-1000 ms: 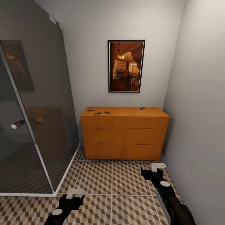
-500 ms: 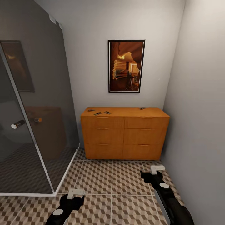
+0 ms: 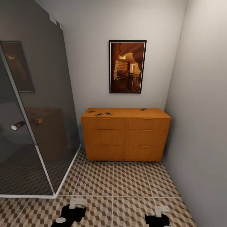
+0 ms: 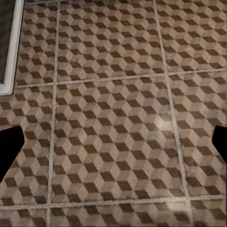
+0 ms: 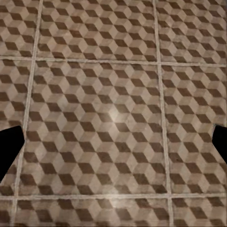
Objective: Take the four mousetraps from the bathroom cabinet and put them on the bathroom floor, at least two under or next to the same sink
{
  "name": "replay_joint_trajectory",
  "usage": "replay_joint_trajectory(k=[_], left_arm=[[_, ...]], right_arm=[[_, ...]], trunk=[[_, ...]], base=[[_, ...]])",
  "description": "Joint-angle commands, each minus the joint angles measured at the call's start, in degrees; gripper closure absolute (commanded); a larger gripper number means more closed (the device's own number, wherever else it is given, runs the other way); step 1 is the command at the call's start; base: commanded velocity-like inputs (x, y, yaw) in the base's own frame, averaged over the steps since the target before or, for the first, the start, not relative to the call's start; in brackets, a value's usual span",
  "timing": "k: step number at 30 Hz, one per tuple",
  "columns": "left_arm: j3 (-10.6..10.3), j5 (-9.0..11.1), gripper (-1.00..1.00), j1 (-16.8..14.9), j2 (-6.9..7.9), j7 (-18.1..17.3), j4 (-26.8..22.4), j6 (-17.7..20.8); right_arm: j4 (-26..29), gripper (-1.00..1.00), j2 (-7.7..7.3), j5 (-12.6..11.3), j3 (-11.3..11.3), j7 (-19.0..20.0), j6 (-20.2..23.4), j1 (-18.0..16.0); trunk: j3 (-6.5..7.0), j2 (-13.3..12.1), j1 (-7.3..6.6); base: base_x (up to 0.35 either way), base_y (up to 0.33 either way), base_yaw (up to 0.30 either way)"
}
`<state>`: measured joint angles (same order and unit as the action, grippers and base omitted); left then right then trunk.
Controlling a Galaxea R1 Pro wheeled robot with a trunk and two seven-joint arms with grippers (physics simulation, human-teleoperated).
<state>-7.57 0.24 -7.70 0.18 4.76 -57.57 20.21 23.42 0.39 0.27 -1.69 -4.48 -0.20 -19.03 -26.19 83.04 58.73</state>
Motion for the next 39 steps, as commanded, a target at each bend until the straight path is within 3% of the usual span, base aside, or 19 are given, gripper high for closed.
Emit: replay_joint_trajectory(k=[1,2,3,5,12,21,26,32,39], left_arm=[[-0.1,0.0,-1.0,0.0,-0.21,0.3,2.0,0.1],[-0.1,0.0,-1.0,0.0,-0.29,0.3,3.1,-0.2],[-0.1,0.1,-1.0,0.0,-0.45,0.3,6.7,-2.1],[-0.1,0.2,-1.0,0.0,-0.55,0.3,12.6,-6.8],[0.0,0.3,-1.0,0.0,-0.71,0.3,25.8,-14.5],[0.0,0.2,-1.0,0.0,-0.83,0.2,38.1,-16.8],[-0.1,0.1,-1.0,0.0,-0.51,0.1,41.2,-18.8],[-0.1,0.2,-1.0,-0.1,-0.41,0.2,43.0,-25.4],[-0.1,0.1,-1.0,0.0,-0.44,0.3,43.6,-26.4]], right_arm=[[-3.6,-1.0,-0.08,0.0,-0.2,-0.4,-2.5,0.0],[-5.5,-1.0,-0.12,0.0,-0.2,-0.4,-3.4,0.0],[-11.5,-1.0,-0.21,0.0,-0.2,-0.4,-5.1,0.0],[-18.0,-1.0,-0.23,0.0,-0.2,-0.3,-6.2,0.0],[-21.7,-1.0,-0.22,0.0,-0.3,-0.4,-6.6,0.1],[-22.0,-1.0,0.06,-0.2,-0.2,-0.3,-7.4,0.1],[-22.2,-1.0,0.06,-0.2,-0.1,-0.3,-7.4,0.1],[-22.1,-1.0,0.05,-0.1,-0.1,-0.3,-7.5,0.1],[-22.1,-1.0,0.13,-0.2,-0.1,-0.3,-7.5,0.1]], trunk=[[-0.06,0.0,0.0],[-0.06,0.0,0.0],[-0.06,0.0,0.0],[-0.06,0.0,0.0],[-0.06,0.0,0.0],[-0.06,0.0,0.0],[-0.06,0.0,0.0],[-0.06,0.0,0.0],[-0.06,0.0,0.0]], base=[[0.0,0.0,0.0],[0.0,0.0,0.0],[0.0,0.0,0.0],[0.0,0.0,0.0],[0.0,0.0,0.0],[0.0,0.0,0.0],[0.0,0.0,0.0],[0.0,0.0,0.0],[0.0,0.0,0.0]])
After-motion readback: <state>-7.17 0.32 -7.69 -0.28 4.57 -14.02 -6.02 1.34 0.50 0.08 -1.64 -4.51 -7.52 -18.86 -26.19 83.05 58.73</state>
